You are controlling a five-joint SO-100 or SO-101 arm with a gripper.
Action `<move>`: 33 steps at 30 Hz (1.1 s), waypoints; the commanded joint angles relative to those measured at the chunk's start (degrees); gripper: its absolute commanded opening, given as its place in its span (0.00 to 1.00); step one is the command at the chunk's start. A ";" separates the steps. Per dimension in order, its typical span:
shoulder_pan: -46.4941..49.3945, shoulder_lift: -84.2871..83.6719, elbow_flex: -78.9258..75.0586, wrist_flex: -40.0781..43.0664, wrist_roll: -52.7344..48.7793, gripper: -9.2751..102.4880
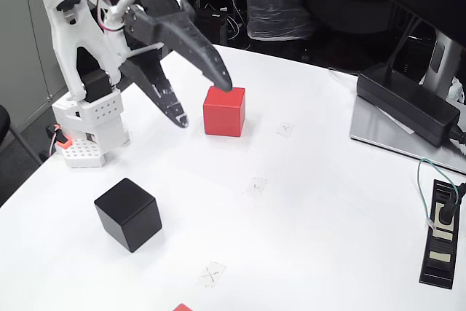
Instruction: Stack the three blocks in an ordered color.
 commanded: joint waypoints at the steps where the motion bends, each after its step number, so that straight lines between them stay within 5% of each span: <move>1: 3.25 -6.15 -7.29 0.88 -2.99 0.35; 14: 8.61 -31.46 -25.66 6.50 -4.39 0.45; 33: 10.20 -62.58 -53.44 19.07 -4.48 0.41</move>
